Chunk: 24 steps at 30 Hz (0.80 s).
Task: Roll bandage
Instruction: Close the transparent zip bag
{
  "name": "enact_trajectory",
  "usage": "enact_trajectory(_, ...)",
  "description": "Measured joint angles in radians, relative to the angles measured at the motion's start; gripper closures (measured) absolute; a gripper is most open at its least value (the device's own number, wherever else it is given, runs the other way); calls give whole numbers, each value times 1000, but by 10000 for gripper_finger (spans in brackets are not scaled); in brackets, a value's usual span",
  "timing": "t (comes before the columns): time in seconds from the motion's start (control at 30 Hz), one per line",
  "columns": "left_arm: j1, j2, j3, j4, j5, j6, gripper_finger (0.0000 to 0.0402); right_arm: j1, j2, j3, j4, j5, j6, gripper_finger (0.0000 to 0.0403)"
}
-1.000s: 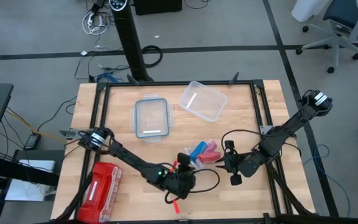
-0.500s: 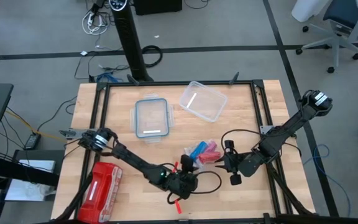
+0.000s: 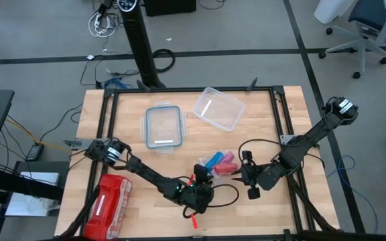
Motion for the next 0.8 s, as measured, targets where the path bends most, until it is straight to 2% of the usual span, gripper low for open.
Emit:
enact_trajectory(0.1,0,0,0,7,-50,-18,315,0,0,0,1,0,0,328)
enact_trajectory(0.23,0,0,0,37,-74,-29,388,0,0,0,3,0,0,328)
enact_trajectory(0.43,11,-1,22,71,-62,-48,398,11,0,0,67,15,-68,335)
enact_trajectory(0.57,28,-28,86,37,2,-56,400,13,0,0,112,31,-134,341)
enact_trajectory(0.8,89,-48,273,-250,224,-174,401,8,-42,64,70,29,-164,324)
